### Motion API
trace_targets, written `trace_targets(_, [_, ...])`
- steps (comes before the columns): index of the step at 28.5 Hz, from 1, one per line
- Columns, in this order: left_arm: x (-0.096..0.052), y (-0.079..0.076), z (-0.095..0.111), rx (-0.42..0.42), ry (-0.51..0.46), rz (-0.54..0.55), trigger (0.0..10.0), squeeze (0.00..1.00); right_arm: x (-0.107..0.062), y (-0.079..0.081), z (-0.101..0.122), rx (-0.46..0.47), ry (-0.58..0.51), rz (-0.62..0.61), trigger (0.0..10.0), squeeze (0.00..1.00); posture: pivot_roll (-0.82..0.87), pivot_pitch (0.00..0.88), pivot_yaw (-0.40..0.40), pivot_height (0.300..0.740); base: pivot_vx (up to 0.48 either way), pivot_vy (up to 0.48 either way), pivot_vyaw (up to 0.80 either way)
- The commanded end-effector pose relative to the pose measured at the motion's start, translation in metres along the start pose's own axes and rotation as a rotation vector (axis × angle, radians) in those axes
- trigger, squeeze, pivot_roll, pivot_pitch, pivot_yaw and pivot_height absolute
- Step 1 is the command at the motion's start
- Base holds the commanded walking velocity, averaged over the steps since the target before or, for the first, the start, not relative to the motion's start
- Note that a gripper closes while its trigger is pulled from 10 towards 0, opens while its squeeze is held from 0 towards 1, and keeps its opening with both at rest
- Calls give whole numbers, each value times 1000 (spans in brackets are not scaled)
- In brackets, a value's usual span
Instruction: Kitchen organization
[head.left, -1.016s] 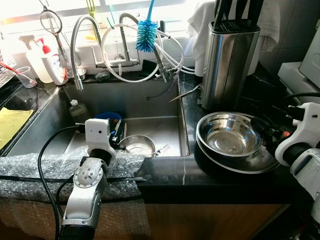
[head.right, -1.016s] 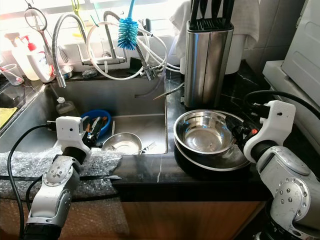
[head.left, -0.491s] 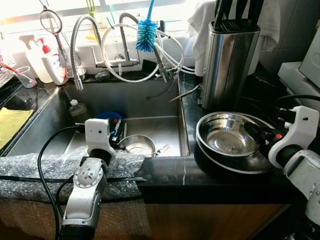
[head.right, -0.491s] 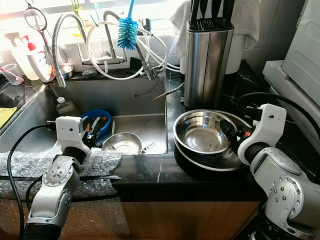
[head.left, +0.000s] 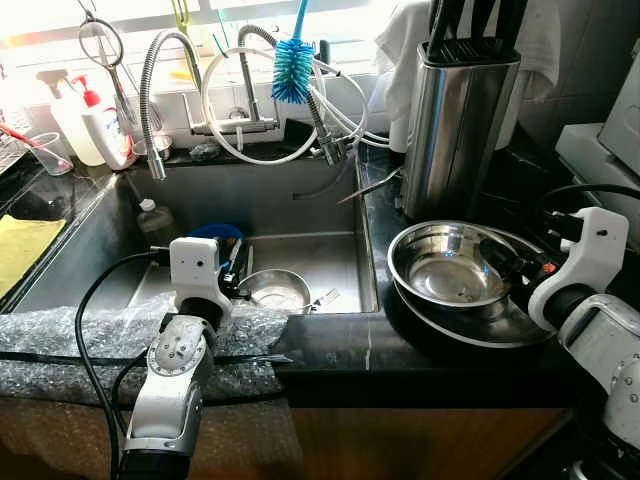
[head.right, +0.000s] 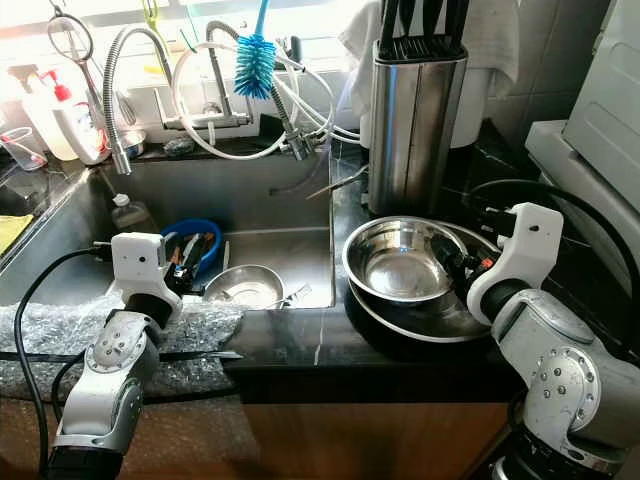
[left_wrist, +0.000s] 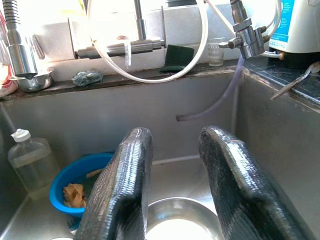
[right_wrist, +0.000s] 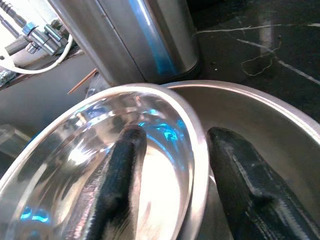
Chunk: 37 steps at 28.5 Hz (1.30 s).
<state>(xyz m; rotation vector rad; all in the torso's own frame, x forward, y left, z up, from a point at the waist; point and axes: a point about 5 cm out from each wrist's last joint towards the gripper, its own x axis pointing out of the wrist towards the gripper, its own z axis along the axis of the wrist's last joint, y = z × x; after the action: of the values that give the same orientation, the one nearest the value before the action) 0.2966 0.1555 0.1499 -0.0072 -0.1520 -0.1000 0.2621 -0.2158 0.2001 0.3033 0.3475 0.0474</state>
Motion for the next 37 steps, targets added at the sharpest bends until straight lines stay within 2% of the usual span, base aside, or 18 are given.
trace_targets(1, [1, 2, 0, 2, 12, 8, 10000, 0, 3, 7, 3, -4, -4, 34, 78, 0, -146, 0, 78, 740, 0, 0, 0])
trace_targets(18, [3, 2, 0, 3, 10, 0, 10000, 0, 4, 13, 4, 0, -11, 60, 0, 0, -146, 0, 81, 740, 0, 0, 0])
trace_targets(24, [3, 1, 0, 1, 9, 4, 10000, 0, 2, 14, 8, 8, -45, 67, 0, 0, -145, 0, 81, 740, 0, 0, 0])
trace_targets(27, [3, 2, 1, 1, 8, 7, 10000, 0, -1, 20, 21, 16, -106, 102, 0, 0, -148, 0, 84, 740, 0, 0, 0])
trace_targets(28, [4, 2, 1, 0, 7, 7, 10000, 0, -3, 24, 29, 31, -157, 137, 0, 0, -148, 0, 84, 740, 0, 0, 0])
trace_targets(37, [6, 1, 3, -12, -2, 8, 10000, 0, -10, 45, 57, 118, -304, 273, 0, 0, -149, 0, 82, 740, 0, 0, 0])
